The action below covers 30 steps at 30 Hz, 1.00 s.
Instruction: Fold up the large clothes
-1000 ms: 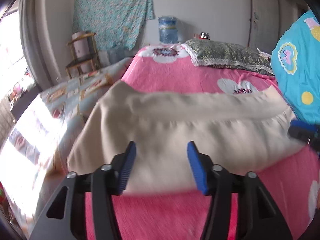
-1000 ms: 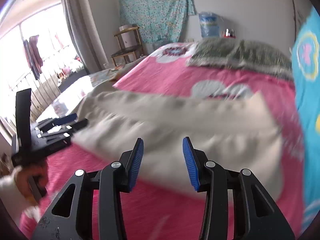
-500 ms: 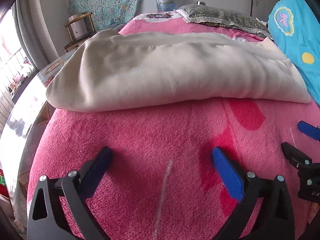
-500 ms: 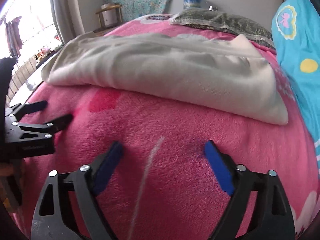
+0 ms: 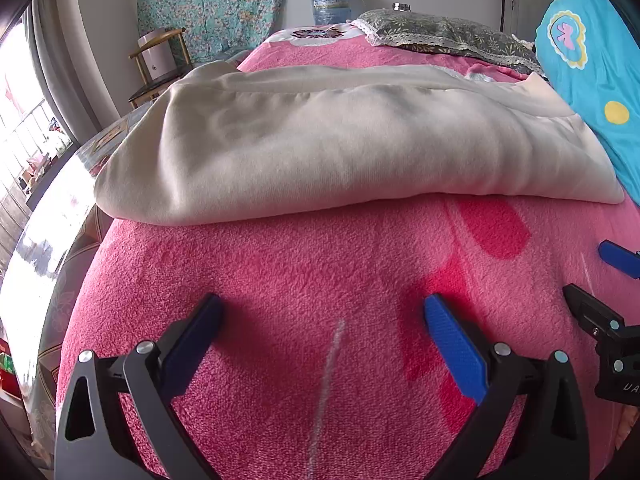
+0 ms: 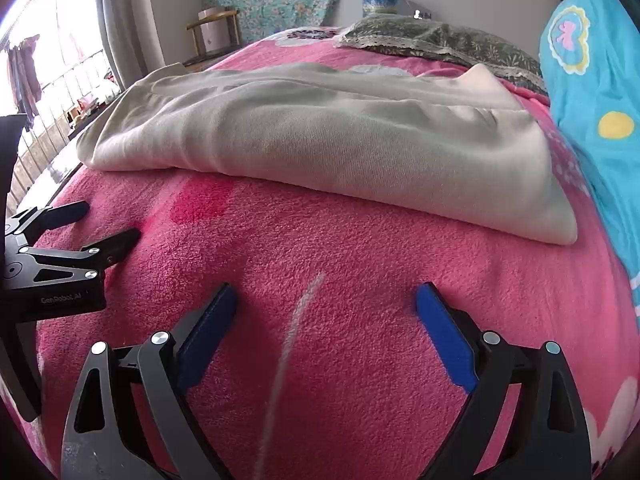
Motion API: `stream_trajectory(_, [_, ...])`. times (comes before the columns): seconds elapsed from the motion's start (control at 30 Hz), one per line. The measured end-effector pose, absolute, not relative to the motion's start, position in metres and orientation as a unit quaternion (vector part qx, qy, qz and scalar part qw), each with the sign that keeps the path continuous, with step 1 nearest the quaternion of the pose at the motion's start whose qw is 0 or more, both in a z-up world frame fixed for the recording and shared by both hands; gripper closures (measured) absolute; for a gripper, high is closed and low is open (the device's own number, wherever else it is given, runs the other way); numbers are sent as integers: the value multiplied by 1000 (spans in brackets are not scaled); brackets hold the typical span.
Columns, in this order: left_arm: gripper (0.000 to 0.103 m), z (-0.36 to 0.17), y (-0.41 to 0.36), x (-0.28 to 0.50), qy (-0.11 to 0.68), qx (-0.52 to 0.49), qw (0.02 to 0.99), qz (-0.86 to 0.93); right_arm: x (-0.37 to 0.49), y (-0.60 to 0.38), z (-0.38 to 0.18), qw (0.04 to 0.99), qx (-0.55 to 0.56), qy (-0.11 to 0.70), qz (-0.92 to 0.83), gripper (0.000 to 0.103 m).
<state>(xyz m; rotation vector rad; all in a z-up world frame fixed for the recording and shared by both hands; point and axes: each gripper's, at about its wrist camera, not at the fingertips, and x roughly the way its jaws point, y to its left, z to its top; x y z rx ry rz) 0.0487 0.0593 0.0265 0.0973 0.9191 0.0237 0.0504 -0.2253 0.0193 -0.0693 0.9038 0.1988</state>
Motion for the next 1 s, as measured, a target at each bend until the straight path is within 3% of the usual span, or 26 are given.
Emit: stream_trajectory(1.0, [4,27,59,49,443,47,895,11,50,-226,18,894,-25,437,100,13])
